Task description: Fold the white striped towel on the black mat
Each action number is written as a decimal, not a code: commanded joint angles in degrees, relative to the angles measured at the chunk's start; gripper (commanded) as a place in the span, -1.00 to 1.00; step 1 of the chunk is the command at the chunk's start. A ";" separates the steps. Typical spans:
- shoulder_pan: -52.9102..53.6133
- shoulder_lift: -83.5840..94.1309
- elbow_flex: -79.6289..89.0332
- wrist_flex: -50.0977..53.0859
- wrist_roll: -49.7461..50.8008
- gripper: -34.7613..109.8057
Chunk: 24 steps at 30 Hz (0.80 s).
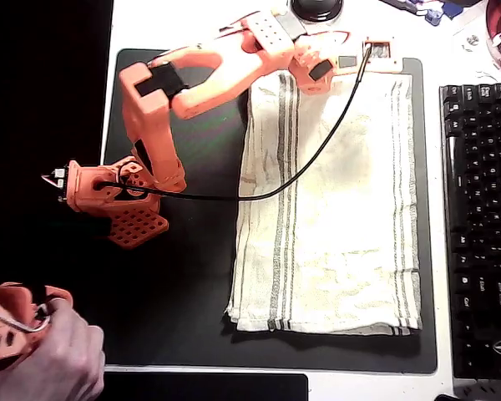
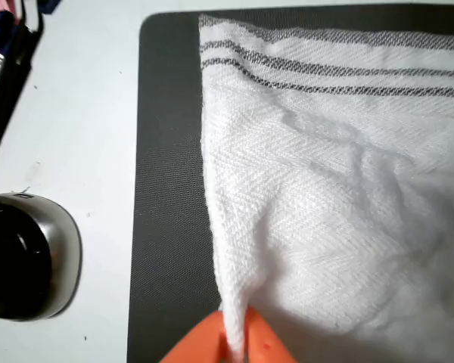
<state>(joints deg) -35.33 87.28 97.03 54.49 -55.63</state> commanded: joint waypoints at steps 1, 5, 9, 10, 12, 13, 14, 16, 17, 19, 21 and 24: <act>-0.62 9.67 2.29 1.23 -1.14 -0.52; 0.26 19.78 7.91 -0.09 -2.11 -0.52; 4.13 27.95 10.20 2.20 -3.96 -0.52; 5.71 29.53 10.37 2.99 -4.39 -0.52; 9.32 32.61 10.99 4.13 -5.89 -0.52; 11.16 33.75 11.16 4.57 -6.42 -0.52; 13.10 34.89 11.60 4.75 -7.38 -0.52; 16.79 36.56 12.04 5.27 -8.79 -0.52; 18.63 37.18 12.22 5.54 -9.67 -0.52; 22.41 37.97 12.39 6.33 -11.78 -0.52; 26.28 38.14 12.48 6.68 -13.97 -0.52; 31.82 38.14 12.66 7.56 -16.88 -0.52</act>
<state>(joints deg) -7.38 123.05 109.25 61.44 -69.70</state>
